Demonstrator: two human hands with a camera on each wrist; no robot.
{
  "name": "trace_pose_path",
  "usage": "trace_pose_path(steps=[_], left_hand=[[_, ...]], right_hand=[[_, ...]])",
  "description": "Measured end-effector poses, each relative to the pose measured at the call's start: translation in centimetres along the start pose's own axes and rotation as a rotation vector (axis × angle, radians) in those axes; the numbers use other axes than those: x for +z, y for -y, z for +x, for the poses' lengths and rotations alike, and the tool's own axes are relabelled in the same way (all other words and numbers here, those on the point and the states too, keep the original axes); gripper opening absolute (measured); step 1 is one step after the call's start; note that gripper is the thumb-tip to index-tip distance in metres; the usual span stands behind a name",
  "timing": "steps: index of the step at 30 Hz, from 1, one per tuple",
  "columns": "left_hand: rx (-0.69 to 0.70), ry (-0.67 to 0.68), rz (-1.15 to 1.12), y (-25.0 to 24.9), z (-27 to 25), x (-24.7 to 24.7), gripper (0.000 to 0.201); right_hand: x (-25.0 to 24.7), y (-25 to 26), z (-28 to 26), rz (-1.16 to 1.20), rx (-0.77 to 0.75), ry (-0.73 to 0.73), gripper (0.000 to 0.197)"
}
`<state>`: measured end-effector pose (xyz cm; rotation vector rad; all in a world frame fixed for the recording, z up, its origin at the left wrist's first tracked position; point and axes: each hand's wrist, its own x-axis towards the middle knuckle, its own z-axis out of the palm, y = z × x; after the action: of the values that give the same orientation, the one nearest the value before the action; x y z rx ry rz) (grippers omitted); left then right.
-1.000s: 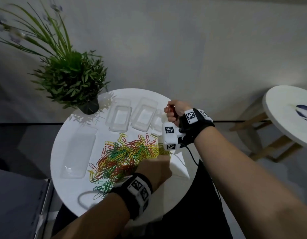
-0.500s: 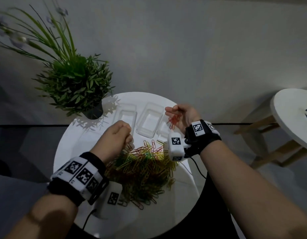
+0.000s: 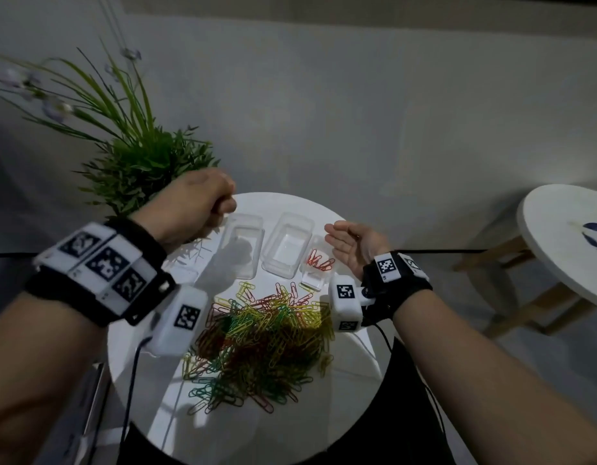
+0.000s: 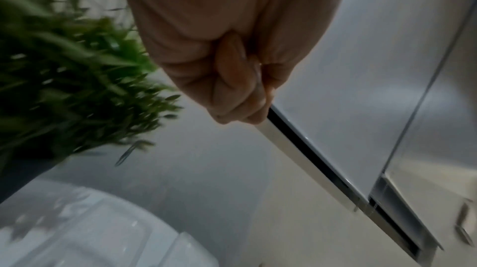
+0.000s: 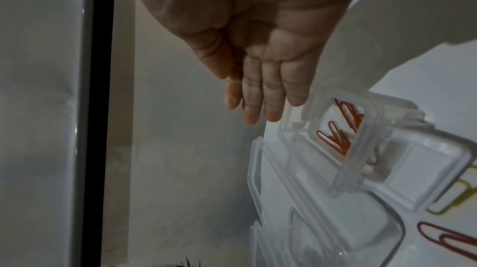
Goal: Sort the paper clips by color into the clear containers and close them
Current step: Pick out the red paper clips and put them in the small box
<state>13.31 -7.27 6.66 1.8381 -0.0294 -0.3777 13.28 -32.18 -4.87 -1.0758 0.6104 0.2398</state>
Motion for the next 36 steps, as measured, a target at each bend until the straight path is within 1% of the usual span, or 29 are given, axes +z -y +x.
trace_pose_path(steps=[3, 6, 7, 9, 10, 13, 15, 17, 22, 27, 33, 36], left_hand=[[0.076, 0.020, 0.017, -4.2, 0.7, 0.7, 0.029], [0.064, 0.013, -0.021, -7.1, 2.5, 2.8, 0.026], [0.045, 0.016, 0.027, -7.0, 3.2, 3.9, 0.026], [-0.002, 0.041, 0.195, -5.5, 4.6, 6.6, 0.027], [-0.028, 0.067, 0.222, -4.1, 5.3, 8.1, 0.027], [-0.182, 0.166, 0.204, -0.3, 6.9, 11.4, 0.031], [-0.280, 0.174, 0.142, 1.2, 7.6, 12.5, 0.028], [-0.309, 0.144, 0.059, 1.9, 8.0, 12.9, 0.025], [-0.303, 0.138, 0.011, 2.4, 9.4, 14.0, 0.033], [-0.292, 0.154, 0.063, 3.1, 10.2, 14.5, 0.041], [-0.262, 0.169, 0.071, 1.6, 8.5, 13.1, 0.036], [-0.198, 0.168, 0.094, 1.8, 6.2, 11.0, 0.030]], right_hand=[[0.4, 0.7, -0.2, -0.029, -0.016, -0.001, 0.022], [0.4, 1.1, -0.3, -0.028, -0.018, -0.027, 0.023], [0.3, 1.2, -0.4, -0.022, -0.017, -0.029, 0.023], [0.0, 1.4, -0.4, -0.009, -0.017, -0.033, 0.024], [-0.2, 1.4, -0.4, -0.008, -0.021, -0.037, 0.025], [-0.9, 1.2, -0.4, -0.019, -0.028, -0.054, 0.026], [-1.4, 0.9, -0.5, -0.025, -0.021, -0.059, 0.025], [-1.7, 0.7, -0.6, -0.037, -0.014, -0.052, 0.025], [-1.6, 1.0, -0.1, -0.052, -0.037, -0.026, 0.027], [-1.6, 1.3, 0.0, -0.070, -0.045, -0.012, 0.025], [-1.8, 1.5, -0.7, -0.039, -0.082, -0.023, 0.028], [-2.0, 0.6, -2.1, -0.069, -0.106, -0.031, 0.027]])
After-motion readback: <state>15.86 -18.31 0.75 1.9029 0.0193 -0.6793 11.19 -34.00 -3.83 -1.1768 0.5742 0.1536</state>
